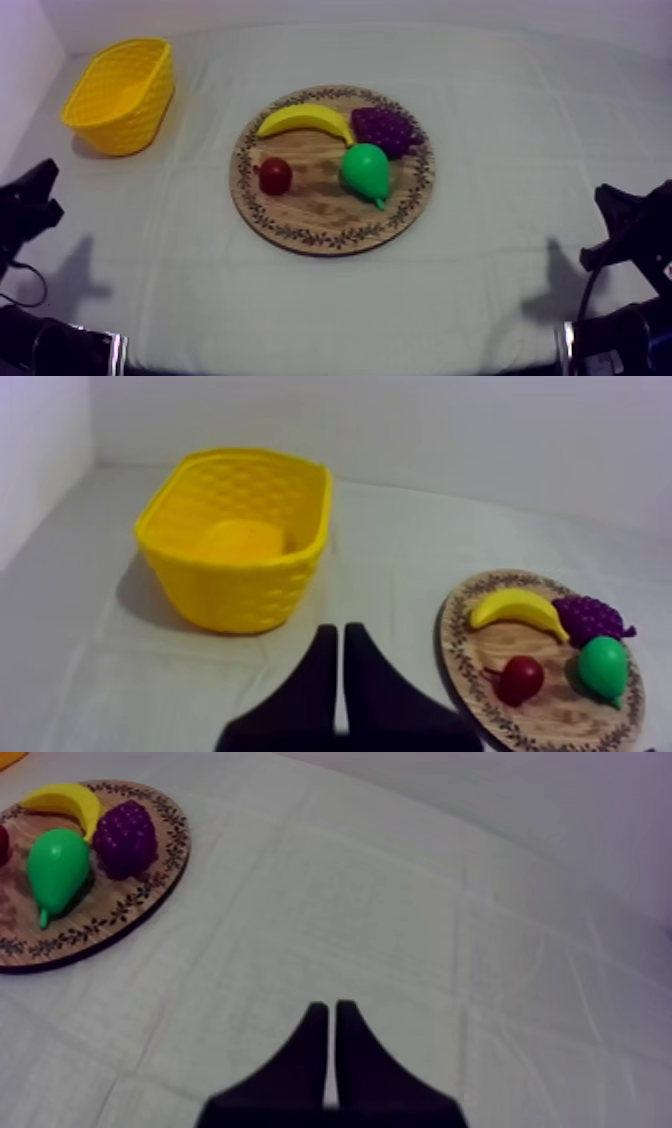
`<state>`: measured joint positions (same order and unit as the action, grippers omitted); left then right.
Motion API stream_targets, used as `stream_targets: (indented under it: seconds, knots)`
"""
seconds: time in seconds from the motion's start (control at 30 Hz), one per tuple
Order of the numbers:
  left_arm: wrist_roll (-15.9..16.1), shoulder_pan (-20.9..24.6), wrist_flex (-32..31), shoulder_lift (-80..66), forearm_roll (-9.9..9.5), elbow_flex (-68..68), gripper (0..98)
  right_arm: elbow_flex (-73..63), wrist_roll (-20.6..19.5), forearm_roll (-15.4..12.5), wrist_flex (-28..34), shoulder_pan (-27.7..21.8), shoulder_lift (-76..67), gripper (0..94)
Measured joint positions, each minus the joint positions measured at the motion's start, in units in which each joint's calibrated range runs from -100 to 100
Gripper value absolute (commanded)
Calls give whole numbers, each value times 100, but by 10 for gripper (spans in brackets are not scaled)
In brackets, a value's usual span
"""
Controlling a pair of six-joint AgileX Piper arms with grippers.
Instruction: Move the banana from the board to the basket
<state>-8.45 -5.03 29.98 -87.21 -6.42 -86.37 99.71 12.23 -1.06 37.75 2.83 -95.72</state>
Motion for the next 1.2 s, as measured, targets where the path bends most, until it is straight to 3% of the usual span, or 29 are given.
stream_targets:
  seconds: [0.17, 0.53, 0.87, 1.2]
  knots:
    - [-41, -447, 424, 1296, -354, 1301, 5, 0, 0, 0, 0, 0, 0, 6]
    - [311, -1050, 1313, 4106, -339, 4151, 1, 0, 0, 0, 0, 0, 0, 6]
    - [1066, -1318, 1936, 6286, 189, 6155, 6, 0, 0, 0, 0, 0, 0, 6]
    - [1913, -1503, 2865, 7914, 453, 7590, 0, 0, 3, 0, 0, 0, 0, 6]
